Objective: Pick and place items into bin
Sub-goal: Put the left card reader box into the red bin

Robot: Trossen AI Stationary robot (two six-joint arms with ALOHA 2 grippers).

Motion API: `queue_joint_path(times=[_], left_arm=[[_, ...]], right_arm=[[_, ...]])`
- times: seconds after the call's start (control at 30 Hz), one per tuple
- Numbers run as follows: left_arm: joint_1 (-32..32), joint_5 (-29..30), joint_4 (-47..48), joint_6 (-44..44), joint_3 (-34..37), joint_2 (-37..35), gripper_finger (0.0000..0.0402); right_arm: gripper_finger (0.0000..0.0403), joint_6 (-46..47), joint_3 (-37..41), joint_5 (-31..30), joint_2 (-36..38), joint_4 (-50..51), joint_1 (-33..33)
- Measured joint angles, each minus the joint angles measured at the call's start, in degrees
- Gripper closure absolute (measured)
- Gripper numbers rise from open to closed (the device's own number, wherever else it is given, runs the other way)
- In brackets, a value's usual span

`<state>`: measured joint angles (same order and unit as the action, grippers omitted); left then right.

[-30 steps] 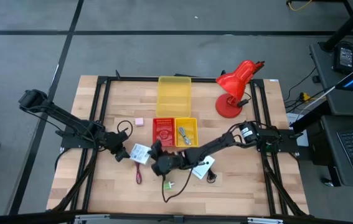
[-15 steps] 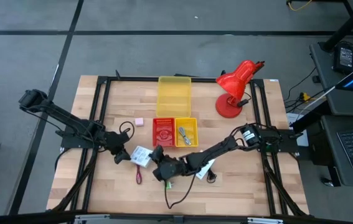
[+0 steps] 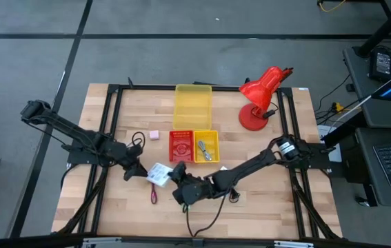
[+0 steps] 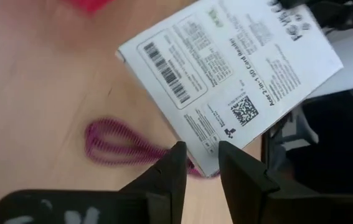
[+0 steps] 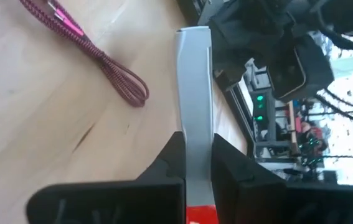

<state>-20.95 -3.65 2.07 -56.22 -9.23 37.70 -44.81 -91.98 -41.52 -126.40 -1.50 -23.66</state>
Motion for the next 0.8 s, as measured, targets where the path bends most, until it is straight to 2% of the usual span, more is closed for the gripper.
queue_joint_path(times=[0.2, 0.3, 0.5, 0.63, 0.8], left_arm=[[0.02, 4.63, -6.24, 7.22, 0.0, -1.61, 0.0316], [0.14, 7.85, -13.0, 11.18, -0.59, -1.75, 0.0316], [0.09, 10.9, -25.67, 26.17, -0.42, -1.67, 0.0316], [0.09, 15.21, -27.39, 32.98, -0.36, -1.38, 0.0316], [0.07, 22.28, -27.92, 39.44, -0.2, 0.84, 0.032]], right_arm=[[0.0378, 11.01, -0.11, 0.04, 5.21, 9.27, -0.63], [0.0379, 15.55, -0.12, 1.3, 8.21, 14.29, -0.93], [0.0381, 26.66, -0.11, 1.32, 13.96, 23.96, -0.98], [0.0381, 31.38, 1.29, 0.96, 16.67, 28.01, -0.69], [0.0381, 34.64, 1.98, -2.43, 18.11, 30.89, -0.44]])
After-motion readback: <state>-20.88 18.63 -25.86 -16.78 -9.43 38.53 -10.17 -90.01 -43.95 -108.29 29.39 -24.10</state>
